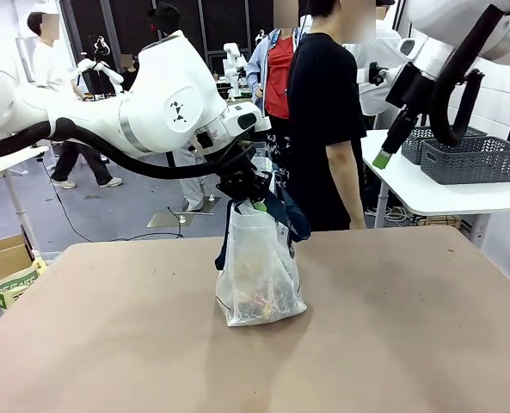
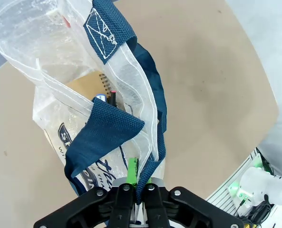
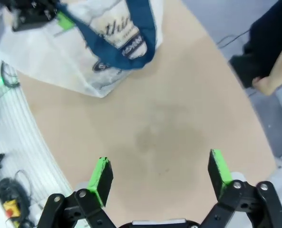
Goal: Transfer purchased items from the store into the shopping bag.
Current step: Move the Reusable shopping bag to the right side of the table.
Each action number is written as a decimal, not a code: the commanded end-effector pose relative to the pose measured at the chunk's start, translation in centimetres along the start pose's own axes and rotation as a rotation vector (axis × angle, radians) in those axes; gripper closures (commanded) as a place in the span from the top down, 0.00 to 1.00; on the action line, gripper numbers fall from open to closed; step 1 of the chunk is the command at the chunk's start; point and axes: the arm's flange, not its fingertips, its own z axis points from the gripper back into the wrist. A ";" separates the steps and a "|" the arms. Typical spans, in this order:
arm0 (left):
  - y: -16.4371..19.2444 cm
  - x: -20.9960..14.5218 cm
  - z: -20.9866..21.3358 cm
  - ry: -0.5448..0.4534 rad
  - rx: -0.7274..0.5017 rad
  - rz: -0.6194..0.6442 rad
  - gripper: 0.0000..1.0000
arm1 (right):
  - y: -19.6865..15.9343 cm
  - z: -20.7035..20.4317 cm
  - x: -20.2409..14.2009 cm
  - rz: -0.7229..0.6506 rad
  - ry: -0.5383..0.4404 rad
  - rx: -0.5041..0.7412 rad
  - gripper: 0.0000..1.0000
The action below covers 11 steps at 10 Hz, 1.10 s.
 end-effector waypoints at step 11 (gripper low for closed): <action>0.0 0.0 0.0 0.000 -0.003 0.004 0.00 | 0.7 0.0 0.6 0.049 -0.070 0.024 1.00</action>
